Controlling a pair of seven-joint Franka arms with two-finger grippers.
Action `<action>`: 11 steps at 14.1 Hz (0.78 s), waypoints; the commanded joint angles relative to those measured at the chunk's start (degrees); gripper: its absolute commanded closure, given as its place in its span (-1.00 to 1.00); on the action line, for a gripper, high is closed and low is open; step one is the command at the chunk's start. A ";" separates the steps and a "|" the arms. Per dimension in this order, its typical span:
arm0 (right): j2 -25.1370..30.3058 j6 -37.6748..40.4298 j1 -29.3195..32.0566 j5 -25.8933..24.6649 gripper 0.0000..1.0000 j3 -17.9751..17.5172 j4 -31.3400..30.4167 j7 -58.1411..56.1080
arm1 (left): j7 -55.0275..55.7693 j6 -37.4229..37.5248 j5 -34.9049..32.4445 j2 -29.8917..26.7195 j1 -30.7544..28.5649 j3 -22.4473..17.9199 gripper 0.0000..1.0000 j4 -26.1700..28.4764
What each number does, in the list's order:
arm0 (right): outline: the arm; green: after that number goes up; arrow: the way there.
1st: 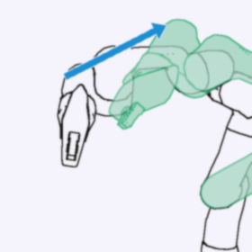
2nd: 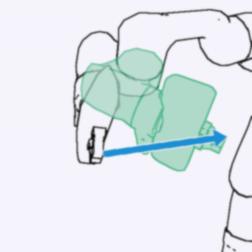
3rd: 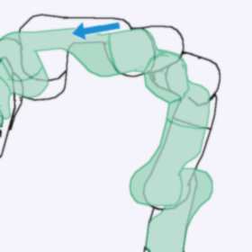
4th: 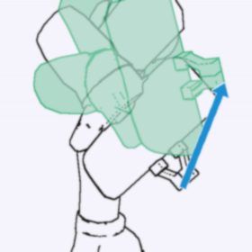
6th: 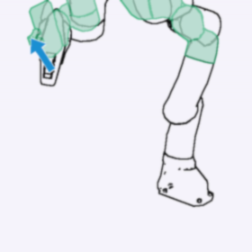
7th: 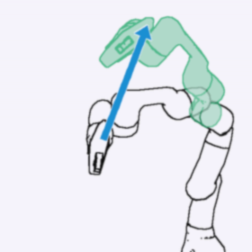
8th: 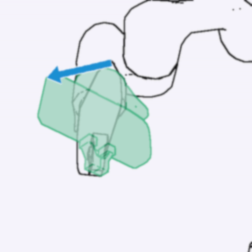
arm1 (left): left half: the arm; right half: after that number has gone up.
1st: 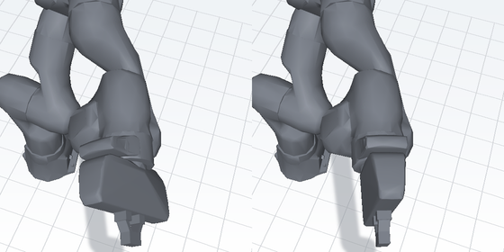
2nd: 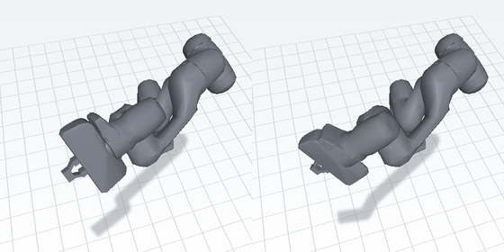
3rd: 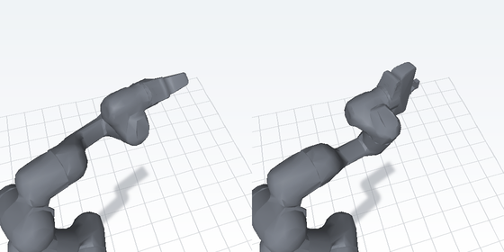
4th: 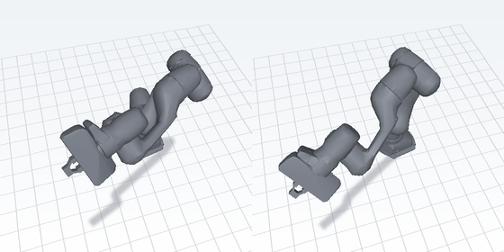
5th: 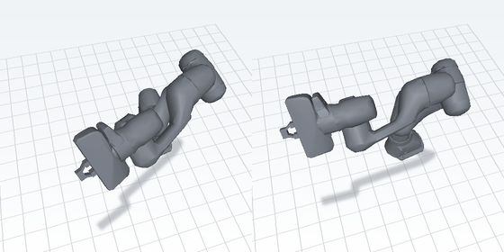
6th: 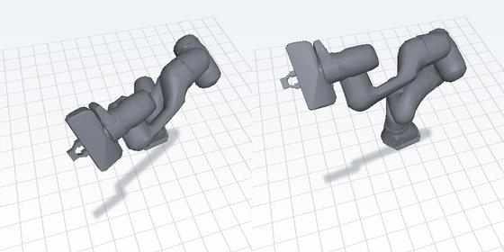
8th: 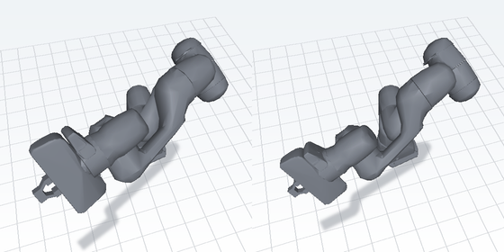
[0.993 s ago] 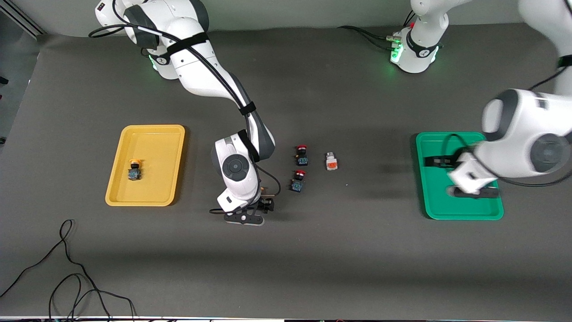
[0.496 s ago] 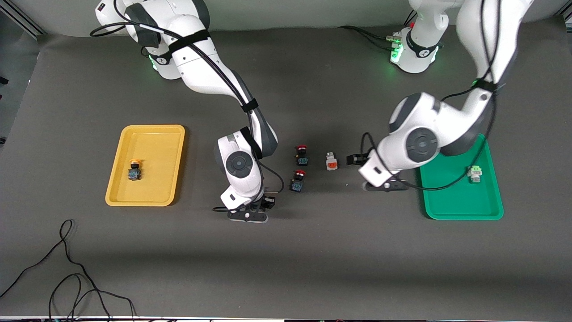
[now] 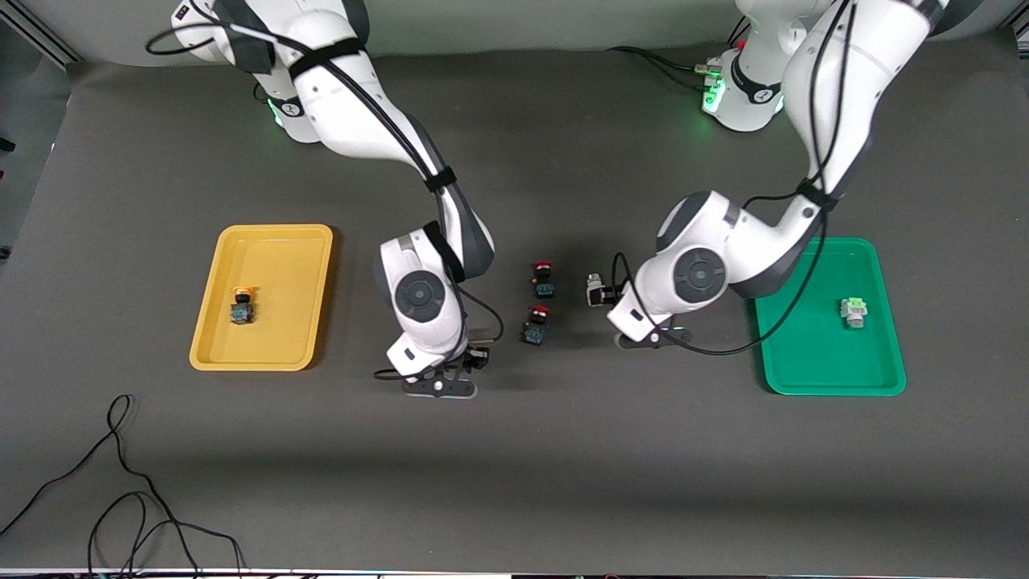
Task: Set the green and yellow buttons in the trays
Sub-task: 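Grasp the second blue button while the left gripper grasps a white button, then carry the blue button into the yellow tray and open the right gripper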
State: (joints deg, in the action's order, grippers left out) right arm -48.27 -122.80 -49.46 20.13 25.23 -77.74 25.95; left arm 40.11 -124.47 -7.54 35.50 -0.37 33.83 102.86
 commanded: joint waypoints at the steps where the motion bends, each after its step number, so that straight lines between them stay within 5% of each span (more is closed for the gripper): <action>1: 8.27 12.54 2.69 -0.62 0.42 -0.35 2.76 -2.91 | 3.49 -1.04 -3.17 1.85 2.30 -0.96 -0.98 -0.73; 5: 16.61 20.39 6.56 -1.32 0.42 1.04 -0.46 -14.40 | 4.63 -3.76 -3.44 3.17 4.93 -3.32 -0.98 -0.29; 11: 28.48 17.96 5.86 -5.27 0.42 14.13 -19.26 -36.21 | 6.04 -8.51 -3.36 4.05 9.25 -7.55 -0.96 1.46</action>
State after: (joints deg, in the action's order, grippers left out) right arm -25.81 -101.87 -42.24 17.95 37.25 -88.32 -5.24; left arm 44.07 -131.98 -10.13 40.15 7.78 27.26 103.80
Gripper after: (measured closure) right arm 0.599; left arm 0.009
